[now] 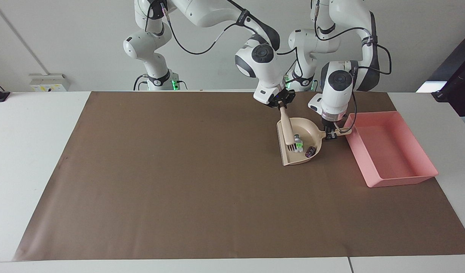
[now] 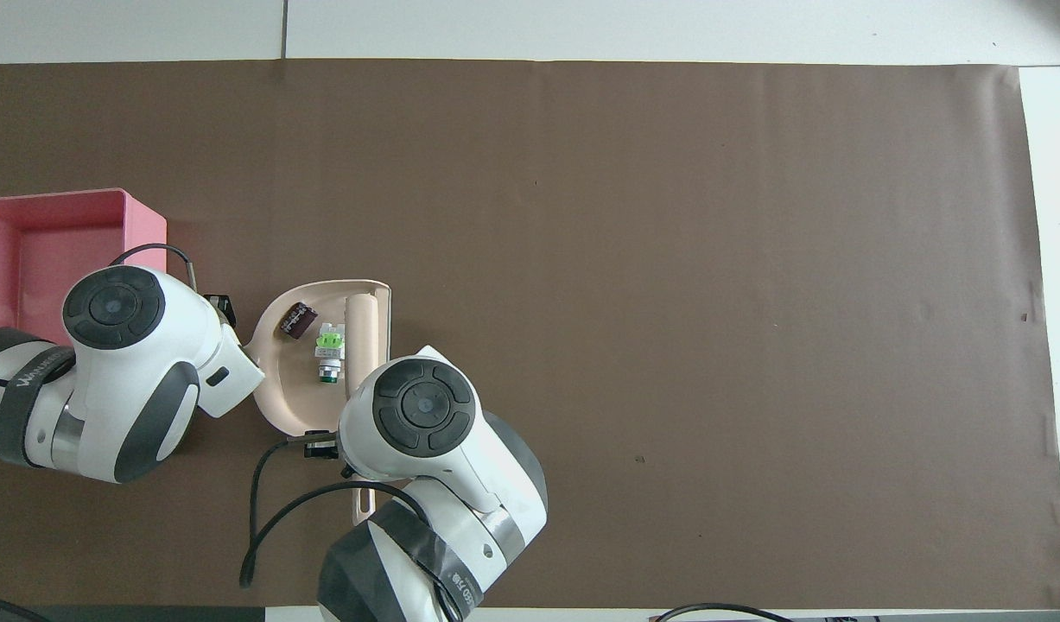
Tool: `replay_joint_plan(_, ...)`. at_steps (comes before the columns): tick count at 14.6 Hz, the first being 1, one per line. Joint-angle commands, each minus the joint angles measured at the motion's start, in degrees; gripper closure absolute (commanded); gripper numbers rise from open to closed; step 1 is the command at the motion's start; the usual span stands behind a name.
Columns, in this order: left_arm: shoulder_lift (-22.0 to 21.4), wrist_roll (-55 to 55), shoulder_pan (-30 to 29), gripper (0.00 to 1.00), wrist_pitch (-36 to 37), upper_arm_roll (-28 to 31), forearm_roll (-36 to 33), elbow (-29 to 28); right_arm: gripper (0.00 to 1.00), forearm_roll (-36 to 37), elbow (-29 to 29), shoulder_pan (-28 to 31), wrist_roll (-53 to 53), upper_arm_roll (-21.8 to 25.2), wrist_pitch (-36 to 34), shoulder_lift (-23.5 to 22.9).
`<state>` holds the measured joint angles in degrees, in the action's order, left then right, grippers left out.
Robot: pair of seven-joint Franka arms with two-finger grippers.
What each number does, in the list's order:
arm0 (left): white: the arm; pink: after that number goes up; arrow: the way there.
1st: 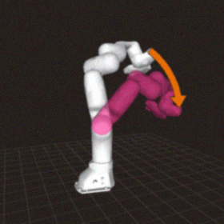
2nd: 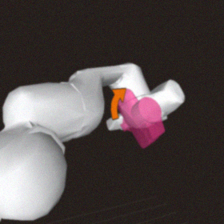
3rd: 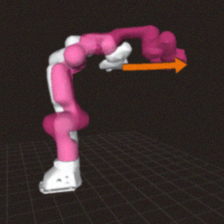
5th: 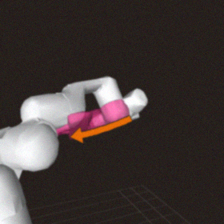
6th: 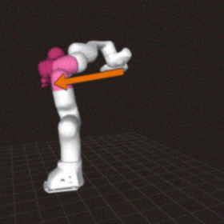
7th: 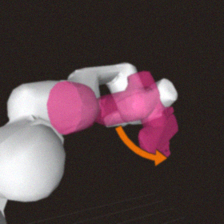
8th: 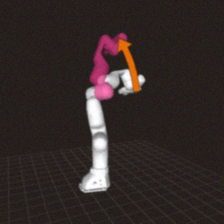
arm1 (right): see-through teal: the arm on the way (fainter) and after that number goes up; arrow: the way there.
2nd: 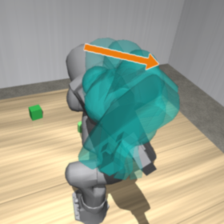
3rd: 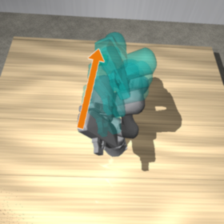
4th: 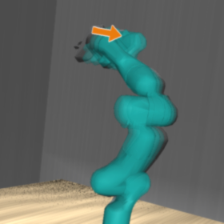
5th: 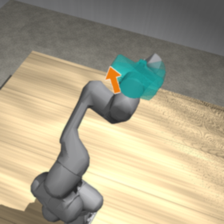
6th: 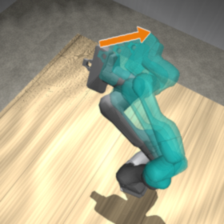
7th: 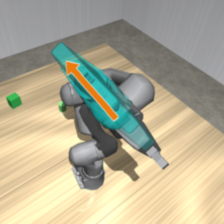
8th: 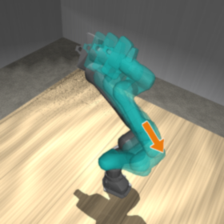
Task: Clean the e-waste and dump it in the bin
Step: 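Tip the dustpan into the pink bin while the right gripper withdraws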
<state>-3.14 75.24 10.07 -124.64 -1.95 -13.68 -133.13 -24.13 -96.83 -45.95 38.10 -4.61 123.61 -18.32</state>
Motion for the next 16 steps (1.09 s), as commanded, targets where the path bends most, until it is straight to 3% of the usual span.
replay_joint_plan(1, -0.9, 3.5, -1.0, 1.00, -1.9, 0.5, 2.1, 0.7, 1.00, 2.8, -4.7, 6.8, -0.7, -0.5, -8.1, 9.7)
replay_joint_plan(4, -1.8, 7.7, -4.1, 1.00, -0.2, 0.8, 6.5, 4.1, 1.00, 7.7, -4.9, 14.6, -1.4, -0.5, -16.5, 13.8)
replay_joint_plan(7, -1.8, 13.9, -8.9, 1.00, 5.7, 1.0, 8.7, 9.9, 1.00, 12.1, -5.1, 23.2, -6.1, -0.5, -21.2, 14.6)
replay_joint_plan(16, 3.4, 36.0, -30.3, 1.00, 8.9, 1.1, 10.5, 25.5, 1.00, 19.4, -22.8, 50.1, -33.0, -0.6, -19.1, 20.9)
